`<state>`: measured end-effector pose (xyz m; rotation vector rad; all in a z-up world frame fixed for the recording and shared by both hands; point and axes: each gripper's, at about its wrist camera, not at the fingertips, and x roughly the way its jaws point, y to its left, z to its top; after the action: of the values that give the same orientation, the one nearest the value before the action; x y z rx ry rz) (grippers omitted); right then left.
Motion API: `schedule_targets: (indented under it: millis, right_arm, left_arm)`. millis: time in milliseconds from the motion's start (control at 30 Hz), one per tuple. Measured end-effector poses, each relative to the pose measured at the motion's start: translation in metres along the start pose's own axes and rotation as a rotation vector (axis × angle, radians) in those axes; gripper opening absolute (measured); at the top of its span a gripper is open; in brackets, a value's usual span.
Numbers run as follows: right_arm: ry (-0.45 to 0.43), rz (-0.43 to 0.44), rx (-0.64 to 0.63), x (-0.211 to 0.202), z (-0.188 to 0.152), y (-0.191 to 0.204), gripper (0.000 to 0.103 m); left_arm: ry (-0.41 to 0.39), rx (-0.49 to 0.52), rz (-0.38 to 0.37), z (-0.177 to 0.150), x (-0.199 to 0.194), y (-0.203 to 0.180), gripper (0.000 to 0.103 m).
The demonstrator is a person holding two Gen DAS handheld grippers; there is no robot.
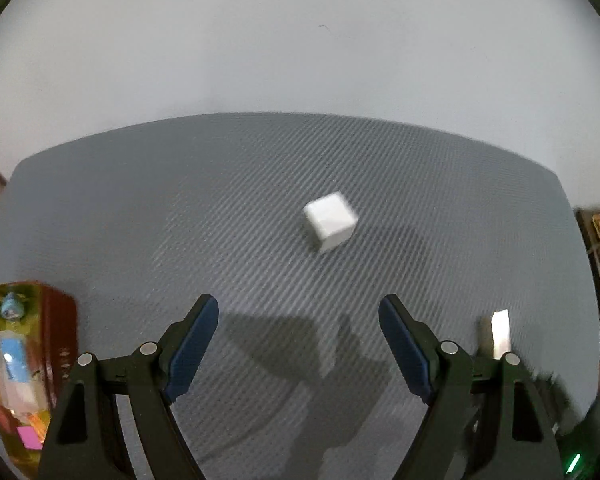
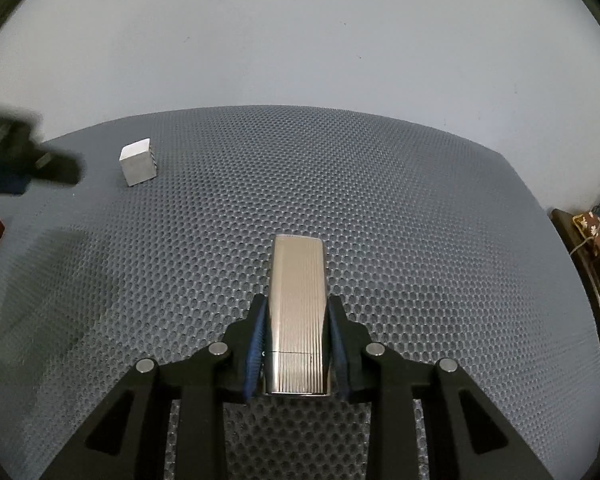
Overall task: Organize rigid objects
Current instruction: 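Grasp the white striped cube with the left tool while right holds the silver bar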
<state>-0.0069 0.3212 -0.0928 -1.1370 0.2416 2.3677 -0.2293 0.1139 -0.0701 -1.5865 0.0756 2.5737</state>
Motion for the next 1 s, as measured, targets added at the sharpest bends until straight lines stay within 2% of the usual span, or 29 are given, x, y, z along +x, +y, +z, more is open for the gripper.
schedule_targets:
  millis: [200, 333, 400, 533, 600, 667, 800, 867, 1000]
  right_arm:
    - [0.001, 0.018, 0.014, 0.009, -0.002, 0.011, 0.030]
    - [0.002, 0.031, 0.026, 0.019, 0.016, -0.023, 0.030]
    - [0.002, 0.031, 0.026, 0.022, 0.018, -0.025, 0.030]
    - [0.002, 0.039, 0.031, 0.024, 0.018, -0.027, 0.030]
    - [0.002, 0.043, 0.035, 0.025, 0.017, -0.028, 0.030]
    - [0.003, 0.046, 0.036, 0.029, 0.020, -0.031, 0.030]
    - [0.003, 0.046, 0.037, 0.034, 0.023, -0.038, 0.030]
    - [0.003, 0.046, 0.036, 0.033, 0.023, -0.037, 0.030]
    - [0.003, 0.041, 0.032, 0.032, 0.024, -0.029, 0.030]
  left_arm:
    - [0.056, -0.064, 0.021, 0.031, 0.035, -0.016, 0.080]
    - [0.092, -0.124, 0.032, 0.043, 0.055, -0.015, 0.079]
    - [0.113, -0.148, 0.036, 0.047, 0.062, -0.015, 0.078]
    - [0.138, -0.183, 0.039, 0.051, 0.074, -0.015, 0.066]
    - [0.153, -0.201, 0.026, 0.050, 0.077, -0.013, 0.065]
    - [0.151, -0.207, 0.028, 0.050, 0.078, -0.012, 0.051]
    - [0.144, -0.184, 0.044, 0.051, 0.078, -0.012, 0.041]
    - [0.141, -0.178, 0.039, 0.051, 0.076, -0.011, 0.027]
    - [0.131, -0.161, 0.044, 0.046, 0.072, -0.013, 0.027]
